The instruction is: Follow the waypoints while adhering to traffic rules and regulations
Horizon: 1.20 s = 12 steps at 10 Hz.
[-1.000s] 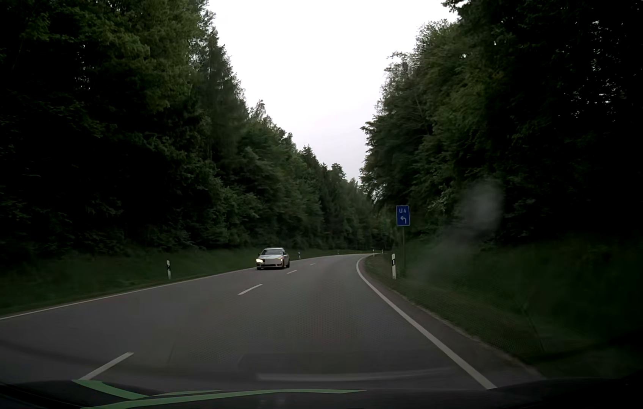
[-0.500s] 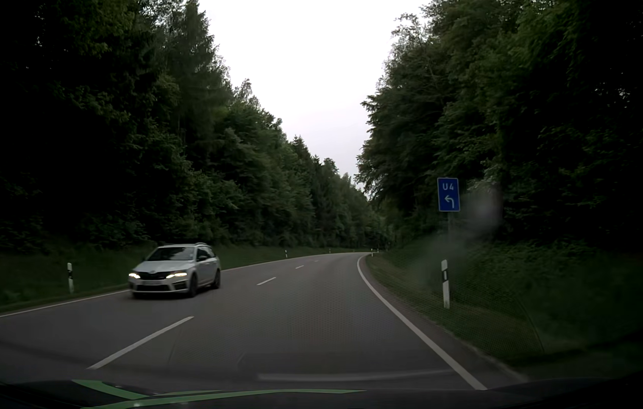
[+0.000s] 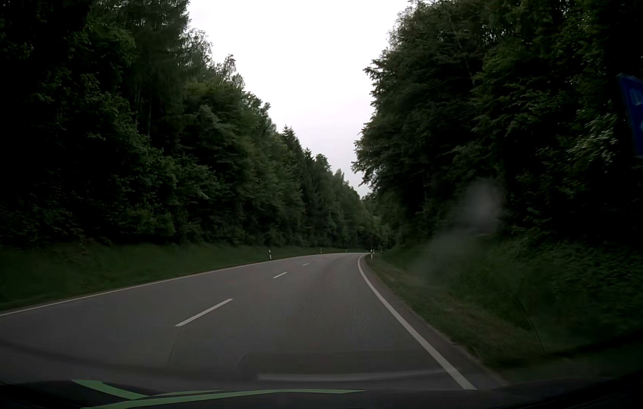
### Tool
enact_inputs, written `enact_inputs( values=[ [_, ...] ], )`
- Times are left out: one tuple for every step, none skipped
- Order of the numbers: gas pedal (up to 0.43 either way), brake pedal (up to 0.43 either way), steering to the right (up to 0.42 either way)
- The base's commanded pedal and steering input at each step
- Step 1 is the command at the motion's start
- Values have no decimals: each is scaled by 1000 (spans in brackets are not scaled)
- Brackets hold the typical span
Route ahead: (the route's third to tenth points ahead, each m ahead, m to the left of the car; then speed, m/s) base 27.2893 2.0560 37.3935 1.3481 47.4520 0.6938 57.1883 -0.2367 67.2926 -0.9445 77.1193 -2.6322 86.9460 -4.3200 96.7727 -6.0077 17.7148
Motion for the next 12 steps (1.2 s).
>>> enact_inputs(
  values=[
    [98, 0, 11],
    [110, 0, 10],
    [110, 0, 11],
    [118, 0, 10],
    [118, 0, 10],
    [130, 0, 11],
    [130, 0, 10],
    [138, 0, 10],
    [138, 0, 10],
    [138, 0, 10],
    [138, 0, 10],
    [138, 0, 10]
  ],
)
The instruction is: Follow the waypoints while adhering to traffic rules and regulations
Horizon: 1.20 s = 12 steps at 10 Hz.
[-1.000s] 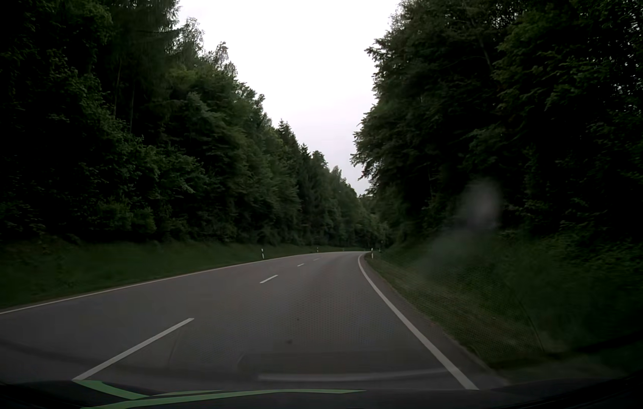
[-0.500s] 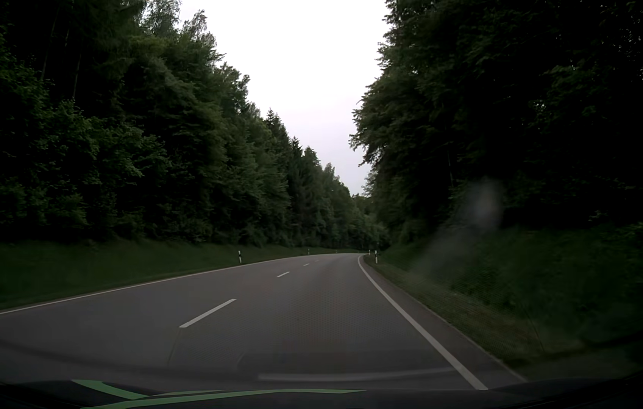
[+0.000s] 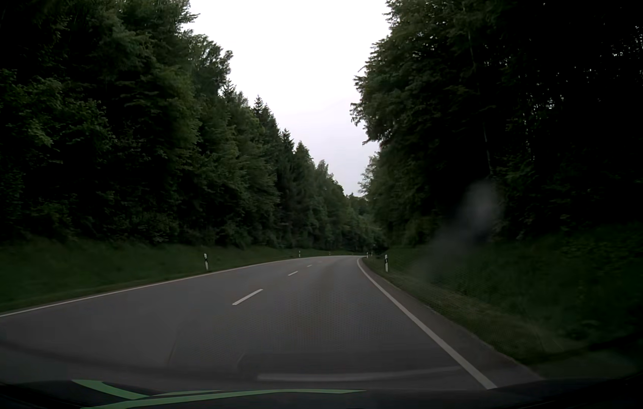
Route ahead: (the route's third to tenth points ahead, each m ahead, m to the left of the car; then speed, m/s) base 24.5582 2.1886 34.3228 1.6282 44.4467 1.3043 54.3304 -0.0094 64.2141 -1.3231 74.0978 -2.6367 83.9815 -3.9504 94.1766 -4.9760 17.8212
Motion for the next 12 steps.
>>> enact_inputs(
  values=[
    [138, 0, 10],
    [138, 0, 10],
    [138, 0, 10],
    [138, 0, 10],
    [138, 0, 10],
    [138, 0, 10],
    [138, 0, 10],
    [130, 0, 10],
    [130, 0, 10],
    [118, 0, 10],
    [118, 0, 10],
    [110, 0, 10]
  ],
)
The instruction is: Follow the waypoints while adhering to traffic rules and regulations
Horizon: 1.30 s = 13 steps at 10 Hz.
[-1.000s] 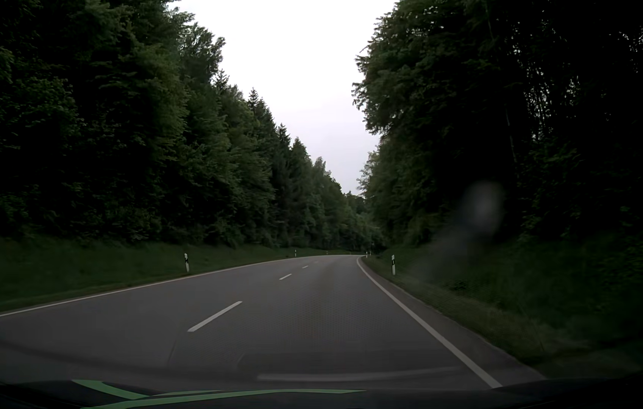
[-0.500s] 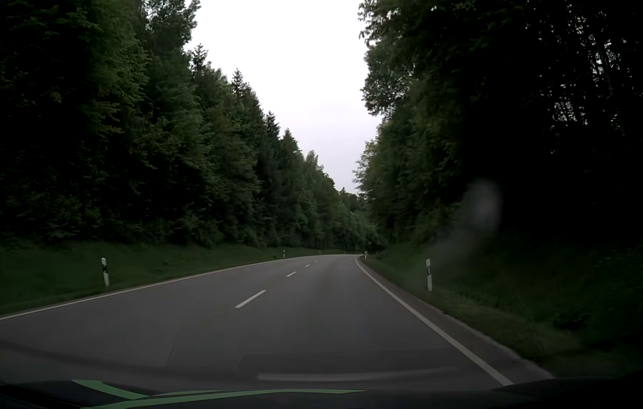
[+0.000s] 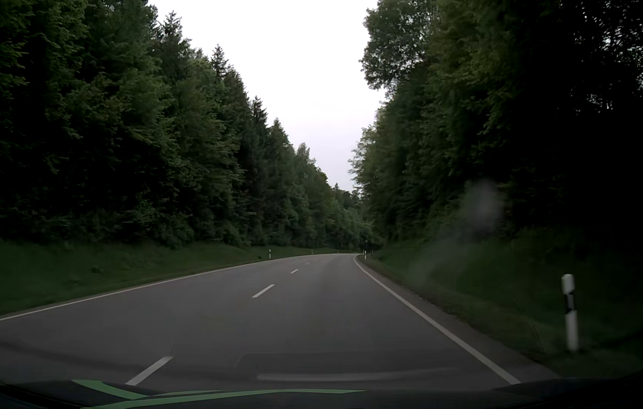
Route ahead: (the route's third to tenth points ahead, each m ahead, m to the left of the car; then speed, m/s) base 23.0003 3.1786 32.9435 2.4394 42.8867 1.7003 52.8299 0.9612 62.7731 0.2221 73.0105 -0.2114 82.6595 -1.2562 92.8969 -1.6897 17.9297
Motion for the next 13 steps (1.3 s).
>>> enact_inputs(
  values=[
    [110, 0, 10],
    [110, 0, 10],
    [110, 0, 10],
    [110, 0, 10],
    [110, 0, 10],
    [98, 0, 10],
    [98, 0, 9],
    [98, 0, 9],
    [98, 0, 8],
    [87, 0, 7],
    [87, 0, 6],
    [87, 0, 5],
    [79, 0, 5]
  ],
)
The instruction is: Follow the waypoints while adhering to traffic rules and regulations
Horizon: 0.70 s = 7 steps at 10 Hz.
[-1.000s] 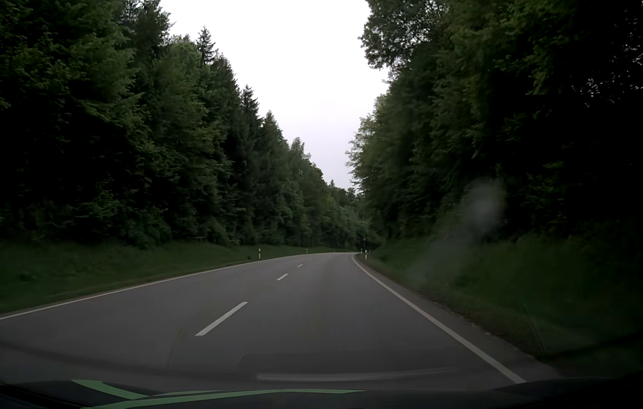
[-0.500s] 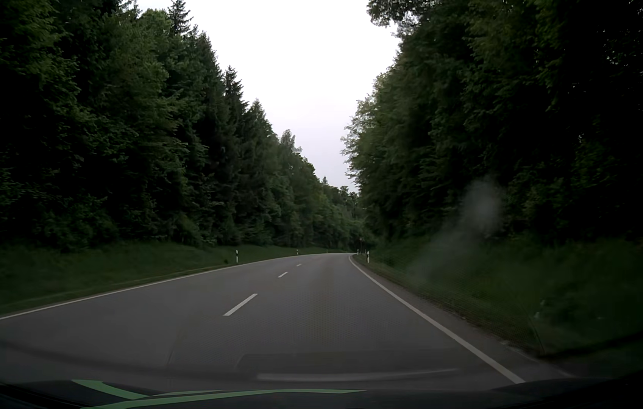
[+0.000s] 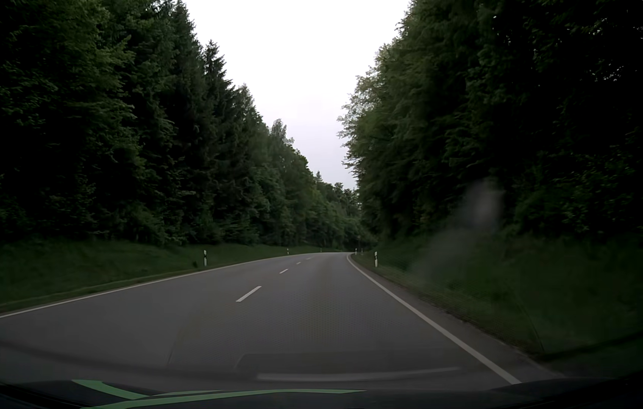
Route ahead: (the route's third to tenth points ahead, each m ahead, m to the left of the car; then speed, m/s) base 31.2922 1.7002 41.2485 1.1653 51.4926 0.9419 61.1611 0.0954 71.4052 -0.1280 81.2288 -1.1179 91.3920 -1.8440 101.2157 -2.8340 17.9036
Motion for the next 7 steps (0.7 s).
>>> enact_inputs(
  values=[
    [79, 0, 4],
    [79, 0, 4],
    [79, 0, 4],
    [79, 0, 4],
    [67, 0, 4],
    [67, 0, 4],
    [67, 0, 4]
  ],
)
